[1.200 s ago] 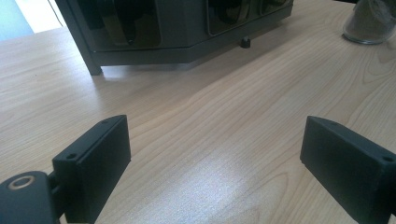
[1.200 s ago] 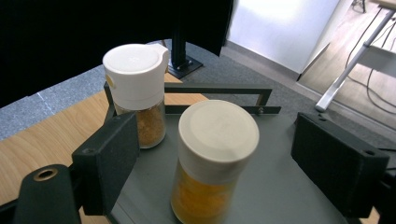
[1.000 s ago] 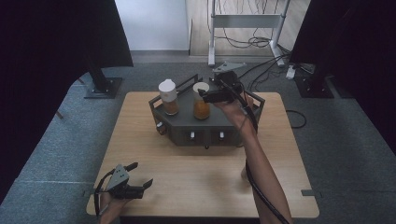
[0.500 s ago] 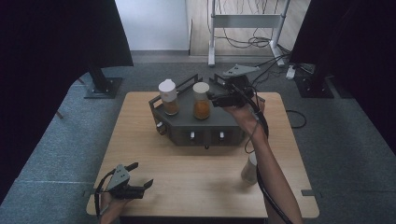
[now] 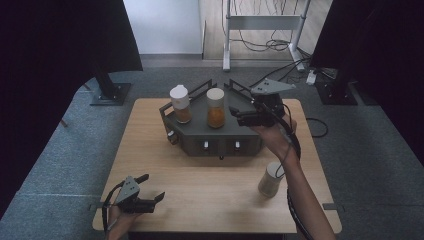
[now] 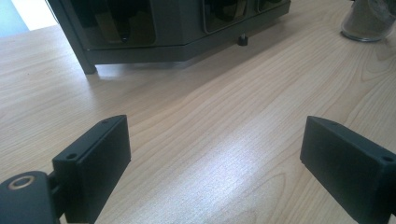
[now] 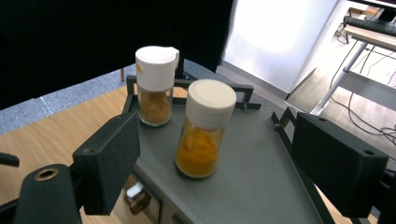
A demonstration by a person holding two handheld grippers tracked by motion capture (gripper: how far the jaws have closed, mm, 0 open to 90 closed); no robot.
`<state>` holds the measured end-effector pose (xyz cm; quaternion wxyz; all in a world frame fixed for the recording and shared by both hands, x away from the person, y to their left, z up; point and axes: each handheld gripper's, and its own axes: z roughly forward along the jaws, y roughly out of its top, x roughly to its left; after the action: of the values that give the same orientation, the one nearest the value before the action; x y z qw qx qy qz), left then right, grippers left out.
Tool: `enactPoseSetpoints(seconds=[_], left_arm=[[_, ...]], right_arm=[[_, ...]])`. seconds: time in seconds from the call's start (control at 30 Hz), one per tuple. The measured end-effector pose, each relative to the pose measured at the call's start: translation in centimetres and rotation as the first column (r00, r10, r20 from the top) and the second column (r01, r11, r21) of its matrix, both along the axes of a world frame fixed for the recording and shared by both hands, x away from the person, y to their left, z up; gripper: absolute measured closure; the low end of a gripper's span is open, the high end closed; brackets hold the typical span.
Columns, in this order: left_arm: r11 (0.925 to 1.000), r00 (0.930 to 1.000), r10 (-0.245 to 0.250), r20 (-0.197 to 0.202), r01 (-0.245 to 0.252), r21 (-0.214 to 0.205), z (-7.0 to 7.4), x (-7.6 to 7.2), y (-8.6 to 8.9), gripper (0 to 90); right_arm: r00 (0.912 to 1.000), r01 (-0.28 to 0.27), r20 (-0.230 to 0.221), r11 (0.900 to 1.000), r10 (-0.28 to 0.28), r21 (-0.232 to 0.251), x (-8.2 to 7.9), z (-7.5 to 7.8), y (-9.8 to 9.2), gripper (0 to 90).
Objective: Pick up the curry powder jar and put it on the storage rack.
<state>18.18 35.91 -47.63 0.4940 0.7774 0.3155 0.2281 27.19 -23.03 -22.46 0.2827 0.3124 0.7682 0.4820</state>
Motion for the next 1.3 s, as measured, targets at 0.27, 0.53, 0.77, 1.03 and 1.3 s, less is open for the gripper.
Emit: enactPoseSetpoints(seconds=[0.27, 0.53, 0.77, 1.03, 1.3], left_arm=[[1.0, 1.0, -0.003, -0.003, 0.003, 0.003, 0.0, 0.1, -0.1, 8.3], [1.0, 1.0, -0.007, -0.004, 0.007, 0.007, 0.0, 0.2, -0.3, 8.3], [1.0, 1.0, -0.005, -0.002, 0.005, 0.006, 0.0, 0.1, -0.3, 8.3], [0.9999, 1.0, -0.005, -0.002, 0.005, 0.009, 0.0, 0.1, -0.3, 8.3], [0.9999, 1.0, -0.006, -0.001, 0.006, 0.01, 0.0, 0.1, -0.4, 8.3]], right_arm=[[0.9998, 0.013, 0.016, 0.9999, -0.013, 0.008, -2.3, -1.3, -2.1, 15.3], [0.9985, 0.046, 0.028, 0.9983, -0.047, 0.035, -4.7, -2.7, -4.2, 15.4], [0.9944, 0.089, 0.052, 0.9944, -0.092, 0.056, -7.0, -4.0, -6.1, 15.4], [0.988, 0.144, 0.047, 0.9871, -0.147, 0.071, -9.0, -5.4, -8.2, 15.3], [0.982, 0.188, 0.005, 0.9801, -0.189, 0.063, -10.3, -7.2, -10.1, 15.4]])
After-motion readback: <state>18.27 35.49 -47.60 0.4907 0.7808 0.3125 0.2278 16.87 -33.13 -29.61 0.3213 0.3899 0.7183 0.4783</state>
